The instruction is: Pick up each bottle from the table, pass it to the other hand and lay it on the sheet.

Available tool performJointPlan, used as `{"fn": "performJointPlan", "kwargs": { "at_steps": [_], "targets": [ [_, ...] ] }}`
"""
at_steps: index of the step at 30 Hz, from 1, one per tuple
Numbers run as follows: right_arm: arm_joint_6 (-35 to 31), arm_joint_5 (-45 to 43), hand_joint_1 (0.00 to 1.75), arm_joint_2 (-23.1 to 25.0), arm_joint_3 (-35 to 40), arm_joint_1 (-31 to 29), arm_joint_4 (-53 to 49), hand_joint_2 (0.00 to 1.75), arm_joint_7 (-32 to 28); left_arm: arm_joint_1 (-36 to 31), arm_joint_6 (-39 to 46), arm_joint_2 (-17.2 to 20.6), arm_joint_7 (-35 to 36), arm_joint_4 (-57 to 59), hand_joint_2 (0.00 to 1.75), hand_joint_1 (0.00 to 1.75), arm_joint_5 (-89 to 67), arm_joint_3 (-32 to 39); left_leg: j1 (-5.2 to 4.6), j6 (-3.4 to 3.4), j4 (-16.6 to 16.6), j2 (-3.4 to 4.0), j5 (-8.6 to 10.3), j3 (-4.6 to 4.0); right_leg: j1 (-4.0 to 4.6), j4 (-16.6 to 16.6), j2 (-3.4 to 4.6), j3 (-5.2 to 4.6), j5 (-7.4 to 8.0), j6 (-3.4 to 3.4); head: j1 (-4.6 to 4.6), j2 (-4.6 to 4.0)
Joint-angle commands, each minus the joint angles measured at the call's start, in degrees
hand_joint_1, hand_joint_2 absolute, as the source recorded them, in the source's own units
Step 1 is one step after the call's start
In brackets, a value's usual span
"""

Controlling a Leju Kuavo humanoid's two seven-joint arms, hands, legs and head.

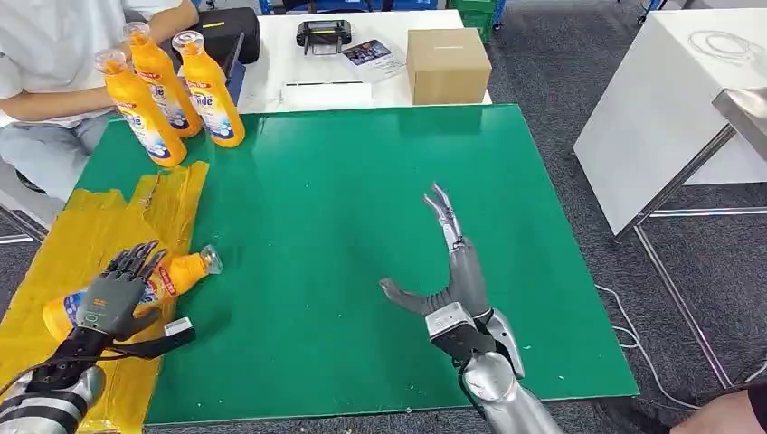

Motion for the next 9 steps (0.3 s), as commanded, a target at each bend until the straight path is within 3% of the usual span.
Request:
{"fn": "performJointPlan", "kwargs": {
  "at_steps": [1, 4, 6, 9],
  "targets": [
    [-0.37, -0.1, 0.0, -0.21, 1.19, -2.36, 3.7, 1.75, 0.24, -0.49, -0.44, -3.15, 0.22, 1.04, 1.75, 0.0, -0.53, 2.27, -0.01, 0.02, -0.04, 0.01, -0.02, 0.09, 0.0, -0.05, -0.02, 0.09, -0.02, -0.02, -0.02, 0.0],
    [-0.37, -0.1, 0.0, -0.21, 1.19, -2.36, 3.7, 1.75, 0.24, -0.49, -0.44, -3.15, 0.22, 1.04, 1.75, 0.0, -0.53, 2.27, -0.01, 0.02, -0.05, 0.0, -0.02, 0.08, 0.0, -0.05, -0.03, 0.09, -0.02, -0.02, -0.02, 0.0],
    [-0.76, 0.24, 0.0, -0.05, 1.26, -2.03, 3.77, 1.75, 0.47, 0.6, -0.44, -5.71, -0.21, -3.08, 1.75, 0.0, -1.42, 7.47, 0.01, 0.03, -0.04, 0.03, -0.05, 0.12, 0.02, -0.06, -0.02, 0.15, -0.04, -0.03, -0.02, 0.0],
    [-1.41, 0.88, 0.0, 0.31, 1.51, -1.33, 3.77, 1.75, 0.76, 2.04, -0.44, -13.91, -5.37, -14.4, 1.75, 0.0, -4.22, 21.13, 0.01, 0.03, -0.02, -0.08, -0.01, 0.01, 0.02, -0.06, -0.11, 0.06, -0.02, -0.01, -0.02, 0.0]
  ]
}}
